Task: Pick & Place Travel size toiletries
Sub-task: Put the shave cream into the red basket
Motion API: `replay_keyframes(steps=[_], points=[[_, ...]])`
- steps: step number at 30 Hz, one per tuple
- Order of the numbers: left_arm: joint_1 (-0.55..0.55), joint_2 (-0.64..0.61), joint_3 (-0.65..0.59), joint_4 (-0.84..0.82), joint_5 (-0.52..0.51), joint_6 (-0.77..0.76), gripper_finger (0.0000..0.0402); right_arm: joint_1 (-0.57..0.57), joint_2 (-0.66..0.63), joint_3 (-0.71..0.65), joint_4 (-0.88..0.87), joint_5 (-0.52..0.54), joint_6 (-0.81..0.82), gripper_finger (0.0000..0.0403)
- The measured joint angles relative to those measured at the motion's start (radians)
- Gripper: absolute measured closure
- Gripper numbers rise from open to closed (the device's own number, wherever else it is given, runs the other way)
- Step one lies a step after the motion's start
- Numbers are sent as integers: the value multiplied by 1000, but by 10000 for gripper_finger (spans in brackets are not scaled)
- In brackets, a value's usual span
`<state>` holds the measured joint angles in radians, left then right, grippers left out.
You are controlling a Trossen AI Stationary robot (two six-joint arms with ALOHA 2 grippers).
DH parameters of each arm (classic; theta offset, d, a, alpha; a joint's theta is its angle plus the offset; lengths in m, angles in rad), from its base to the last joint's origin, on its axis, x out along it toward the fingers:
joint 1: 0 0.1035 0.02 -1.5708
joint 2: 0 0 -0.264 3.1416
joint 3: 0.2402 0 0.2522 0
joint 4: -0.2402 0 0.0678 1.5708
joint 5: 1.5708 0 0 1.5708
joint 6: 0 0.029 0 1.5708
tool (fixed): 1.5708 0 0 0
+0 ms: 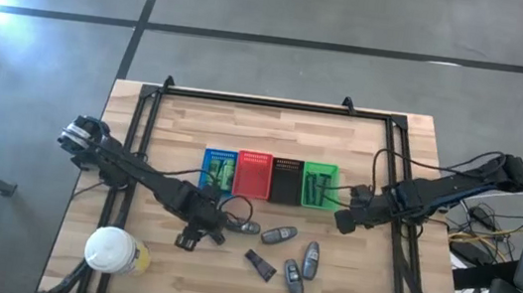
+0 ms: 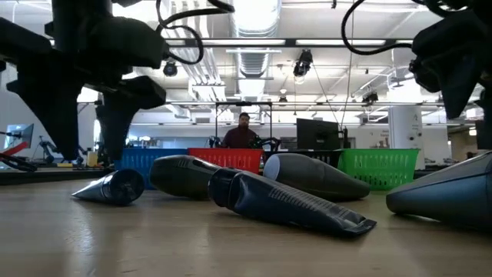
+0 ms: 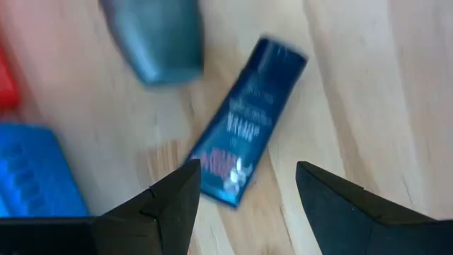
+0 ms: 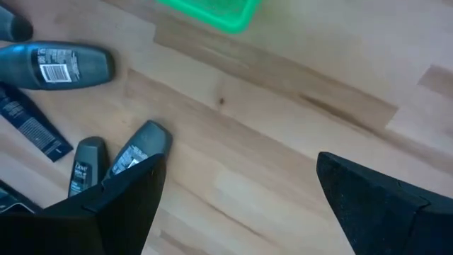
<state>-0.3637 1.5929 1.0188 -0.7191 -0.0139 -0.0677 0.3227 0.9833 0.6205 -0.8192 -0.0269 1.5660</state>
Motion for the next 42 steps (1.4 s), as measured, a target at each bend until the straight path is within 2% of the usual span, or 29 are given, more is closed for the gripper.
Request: replay_keyframes(steps=[11,21,27,34,38,42], points=[[-1,0,-56,218,26,224,165,47,40,0,1,0,91,39],[-1,27,-108,332,78,236,165,46,68,0,8,-3,49,39],[-1,96,-104,349,87,258,165,46,68,0,9,-1,46,39],[-1,94,-97,329,82,248,166,46,68,0,10,-1,46,39],[-1,93,-97,317,82,243,184,46,68,0,11,-1,45,39],[-1,93,-97,316,80,219,221,46,68,0,11,0,39,39]])
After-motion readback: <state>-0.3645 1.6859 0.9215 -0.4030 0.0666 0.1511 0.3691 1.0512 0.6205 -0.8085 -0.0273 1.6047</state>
